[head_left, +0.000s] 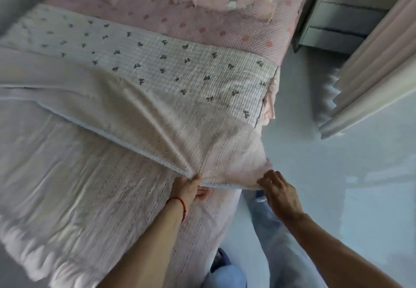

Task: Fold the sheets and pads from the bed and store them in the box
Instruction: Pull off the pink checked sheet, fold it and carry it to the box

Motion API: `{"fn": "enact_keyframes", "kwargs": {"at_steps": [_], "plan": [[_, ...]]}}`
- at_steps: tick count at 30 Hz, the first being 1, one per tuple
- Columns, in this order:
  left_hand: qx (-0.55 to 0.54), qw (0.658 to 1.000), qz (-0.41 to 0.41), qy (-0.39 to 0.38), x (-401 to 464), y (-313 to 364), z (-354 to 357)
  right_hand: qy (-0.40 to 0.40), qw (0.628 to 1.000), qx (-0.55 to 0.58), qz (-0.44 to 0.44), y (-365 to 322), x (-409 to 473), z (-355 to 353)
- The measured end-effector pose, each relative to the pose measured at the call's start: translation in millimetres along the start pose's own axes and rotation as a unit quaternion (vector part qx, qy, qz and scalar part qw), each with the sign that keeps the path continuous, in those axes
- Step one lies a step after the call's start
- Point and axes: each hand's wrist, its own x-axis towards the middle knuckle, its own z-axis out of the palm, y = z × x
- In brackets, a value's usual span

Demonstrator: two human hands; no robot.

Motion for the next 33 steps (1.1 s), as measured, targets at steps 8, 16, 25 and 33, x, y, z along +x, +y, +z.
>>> {"fn": "enact_keyframes", "kwargs": {"at_steps": [8, 16, 25, 33], "plan": [[0.064, 0.998, -0.013, 0.021, -69.5, -65.2, -56.2, -0.023, 0.994, -0.019, 0.103, -71.8, -122.4, 12.6], [0.071, 0.992, -0.018, 0.102, -114.1, -167.7, -84.9, -0.051, 0.979, -0.014, 0.196, -103.8, -217.6, 71.5], [0.080, 0.988, -0.035, 0.126, -117.9, -239.3, -127.2, -0.059, 0.929, 0.040, 0.363, -144.9, -279.2, 150.2], [0.039, 0.994, -0.065, 0.077, -51.0, -303.7, -140.9, -0.052, 0.518, 0.558, 0.646, -240.9, -281.3, 217.3]]}}
